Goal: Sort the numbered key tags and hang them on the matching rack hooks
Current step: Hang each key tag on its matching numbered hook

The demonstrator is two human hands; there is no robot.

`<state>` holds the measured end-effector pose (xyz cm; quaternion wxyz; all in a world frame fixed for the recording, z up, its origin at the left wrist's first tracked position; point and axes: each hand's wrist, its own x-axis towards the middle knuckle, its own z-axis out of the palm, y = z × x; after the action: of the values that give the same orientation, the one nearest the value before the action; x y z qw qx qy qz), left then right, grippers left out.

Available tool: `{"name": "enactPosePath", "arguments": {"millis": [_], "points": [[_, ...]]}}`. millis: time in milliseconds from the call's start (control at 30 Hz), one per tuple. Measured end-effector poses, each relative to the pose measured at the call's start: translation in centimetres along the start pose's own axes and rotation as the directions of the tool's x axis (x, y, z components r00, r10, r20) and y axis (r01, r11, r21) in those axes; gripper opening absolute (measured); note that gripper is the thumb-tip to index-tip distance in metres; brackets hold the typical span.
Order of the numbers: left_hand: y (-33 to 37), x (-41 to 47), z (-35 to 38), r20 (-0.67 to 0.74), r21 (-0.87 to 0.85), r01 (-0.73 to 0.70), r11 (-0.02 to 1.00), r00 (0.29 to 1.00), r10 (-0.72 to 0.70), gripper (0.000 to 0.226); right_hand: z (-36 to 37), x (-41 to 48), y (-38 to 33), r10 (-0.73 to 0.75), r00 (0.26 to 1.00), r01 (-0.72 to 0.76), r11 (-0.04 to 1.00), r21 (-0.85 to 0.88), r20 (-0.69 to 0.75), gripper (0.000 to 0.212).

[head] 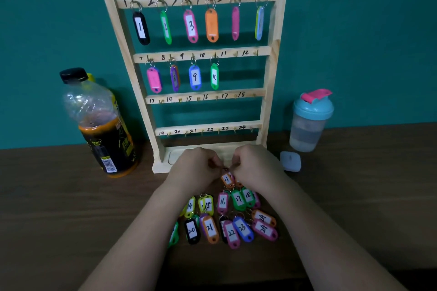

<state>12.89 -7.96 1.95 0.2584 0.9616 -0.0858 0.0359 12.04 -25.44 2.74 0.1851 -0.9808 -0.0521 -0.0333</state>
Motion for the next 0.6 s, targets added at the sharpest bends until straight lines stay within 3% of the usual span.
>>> {"name": "enactPosePath", "arguments": {"millis": [167, 600], "points": [[-0.2, 0.1, 1.2, 0.001, -0.026, -0.009, 1.000, 1.000, 0.009, 0.018, 0.9, 0.9, 0.1, 0.064, 0.998, -0.064, 0.998, -0.006, -0.008, 0.016], [0.3, 0.2, 1.6, -0.056, 0.154, -0.075, 0.985, 0.995, 0.085, 0.013, 1.3, 1.6, -0.3, 0.096, 0.995, -0.096, 0.995, -0.004, -0.005, 0.011]]}}
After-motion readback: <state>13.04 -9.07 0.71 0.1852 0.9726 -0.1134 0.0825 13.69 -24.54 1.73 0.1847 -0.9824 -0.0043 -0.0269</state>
